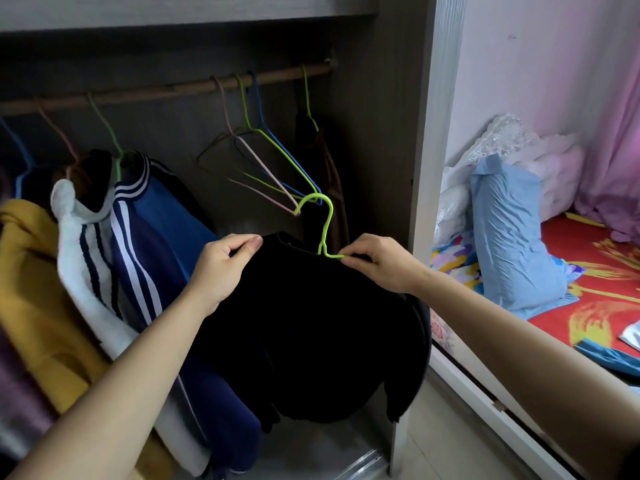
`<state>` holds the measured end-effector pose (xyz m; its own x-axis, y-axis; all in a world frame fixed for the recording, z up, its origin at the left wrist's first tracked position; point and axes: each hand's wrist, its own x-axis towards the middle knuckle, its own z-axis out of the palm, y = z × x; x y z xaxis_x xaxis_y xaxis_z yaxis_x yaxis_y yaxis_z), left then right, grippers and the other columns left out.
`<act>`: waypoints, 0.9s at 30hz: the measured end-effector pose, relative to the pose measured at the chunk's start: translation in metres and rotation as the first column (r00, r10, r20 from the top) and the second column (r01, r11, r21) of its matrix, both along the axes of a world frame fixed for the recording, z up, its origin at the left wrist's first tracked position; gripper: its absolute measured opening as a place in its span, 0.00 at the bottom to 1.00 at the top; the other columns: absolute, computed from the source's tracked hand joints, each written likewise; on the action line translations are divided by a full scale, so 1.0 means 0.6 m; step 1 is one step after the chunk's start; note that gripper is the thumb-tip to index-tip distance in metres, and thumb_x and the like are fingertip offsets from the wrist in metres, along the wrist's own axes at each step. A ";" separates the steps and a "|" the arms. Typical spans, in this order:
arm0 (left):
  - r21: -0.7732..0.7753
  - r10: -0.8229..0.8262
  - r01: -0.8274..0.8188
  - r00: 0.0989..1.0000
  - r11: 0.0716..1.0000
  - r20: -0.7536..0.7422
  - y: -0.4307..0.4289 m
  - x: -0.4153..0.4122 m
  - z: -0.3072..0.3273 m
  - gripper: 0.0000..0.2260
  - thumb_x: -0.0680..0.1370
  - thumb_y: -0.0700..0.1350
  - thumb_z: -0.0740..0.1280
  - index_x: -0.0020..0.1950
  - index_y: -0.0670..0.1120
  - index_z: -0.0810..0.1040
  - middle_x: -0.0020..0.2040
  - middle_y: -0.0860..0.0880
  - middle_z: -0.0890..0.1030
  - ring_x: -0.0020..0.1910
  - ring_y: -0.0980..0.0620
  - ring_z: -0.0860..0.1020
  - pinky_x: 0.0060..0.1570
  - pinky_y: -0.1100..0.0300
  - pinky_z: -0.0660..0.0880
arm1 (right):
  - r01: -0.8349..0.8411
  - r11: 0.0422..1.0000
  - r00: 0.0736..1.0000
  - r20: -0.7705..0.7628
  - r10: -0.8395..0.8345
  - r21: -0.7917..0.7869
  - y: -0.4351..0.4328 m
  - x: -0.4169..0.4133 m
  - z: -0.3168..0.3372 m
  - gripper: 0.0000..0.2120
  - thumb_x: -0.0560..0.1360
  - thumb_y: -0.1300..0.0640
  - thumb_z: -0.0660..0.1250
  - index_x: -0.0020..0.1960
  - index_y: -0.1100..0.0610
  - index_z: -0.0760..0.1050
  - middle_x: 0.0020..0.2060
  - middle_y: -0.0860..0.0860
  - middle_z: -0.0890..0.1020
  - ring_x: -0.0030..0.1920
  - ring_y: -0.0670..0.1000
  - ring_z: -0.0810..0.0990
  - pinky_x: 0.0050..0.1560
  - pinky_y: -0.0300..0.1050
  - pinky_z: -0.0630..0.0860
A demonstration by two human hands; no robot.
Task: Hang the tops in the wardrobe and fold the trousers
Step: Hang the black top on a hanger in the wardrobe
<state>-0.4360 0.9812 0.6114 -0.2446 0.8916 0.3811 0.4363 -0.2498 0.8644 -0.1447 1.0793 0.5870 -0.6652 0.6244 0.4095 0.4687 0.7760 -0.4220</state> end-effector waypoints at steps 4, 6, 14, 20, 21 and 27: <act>0.013 -0.002 0.001 0.998 1.000 0.063 -0.008 -0.016 -0.012 0.05 0.78 0.51 0.70 0.47 0.61 0.85 0.50 0.57 0.85 0.52 0.59 0.82 0.54 0.65 0.74 | 0.081 0.992 0.993 0.082 -0.089 0.102 0.009 -0.012 0.026 0.10 0.79 0.51 0.69 0.58 0.51 0.84 0.52 0.47 0.82 0.54 0.48 0.80 0.56 0.51 0.78; 0.026 0.022 -0.023 0.998 0.999 0.061 -0.010 -0.033 -0.009 0.07 0.78 0.52 0.70 0.45 0.65 0.85 0.49 0.59 0.85 0.51 0.62 0.82 0.49 0.71 0.74 | 0.085 0.994 0.990 -0.121 -0.077 0.064 0.004 -0.022 0.044 0.10 0.79 0.50 0.69 0.58 0.50 0.84 0.53 0.45 0.82 0.53 0.45 0.80 0.55 0.43 0.77; 0.047 -0.020 0.006 0.951 0.999 0.310 -0.010 -0.088 -0.012 0.12 0.73 0.57 0.72 0.52 0.53 0.86 0.51 0.50 0.86 0.54 0.52 0.83 0.55 0.57 0.78 | 0.192 0.980 0.971 0.136 -0.198 0.057 -0.004 -0.056 0.083 0.11 0.79 0.45 0.68 0.58 0.46 0.83 0.47 0.37 0.78 0.51 0.45 0.80 0.46 0.41 0.74; -0.178 -0.181 0.169 0.982 0.969 -0.055 -0.007 -0.132 -0.015 0.05 0.77 0.56 0.70 0.51 0.62 0.83 0.49 0.59 0.85 0.48 0.62 0.82 0.46 0.67 0.74 | 0.178 0.982 0.975 -0.122 -0.184 -0.062 -0.023 -0.076 0.097 0.07 0.78 0.47 0.69 0.54 0.45 0.83 0.50 0.41 0.82 0.51 0.42 0.80 0.54 0.44 0.78; -0.208 -0.228 0.204 0.969 0.957 -0.097 -0.006 -0.137 -0.014 0.06 0.76 0.57 0.70 0.53 0.62 0.82 0.50 0.60 0.84 0.48 0.63 0.82 0.47 0.67 0.74 | 0.197 0.979 0.972 -0.121 -0.201 -0.050 -0.026 -0.080 0.104 0.07 0.78 0.47 0.69 0.54 0.45 0.83 0.50 0.41 0.82 0.51 0.43 0.80 0.54 0.46 0.78; -0.057 -0.268 0.267 0.963 0.962 -0.012 0.028 -0.131 -0.017 0.08 0.81 0.46 0.67 0.56 0.56 0.84 0.50 0.55 0.85 0.49 0.55 0.83 0.47 0.66 0.77 | 0.278 0.960 0.960 0.023 -0.278 -0.030 -0.066 -0.090 0.173 0.04 0.78 0.46 0.69 0.45 0.37 0.78 0.43 0.38 0.82 0.45 0.36 0.80 0.44 0.31 0.72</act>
<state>-0.5144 0.9978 0.6009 0.0129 0.9430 0.3325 0.3768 -0.3126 0.8720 -0.1985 1.0398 0.6909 -0.4708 0.7988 0.3746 0.6720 0.5998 -0.4344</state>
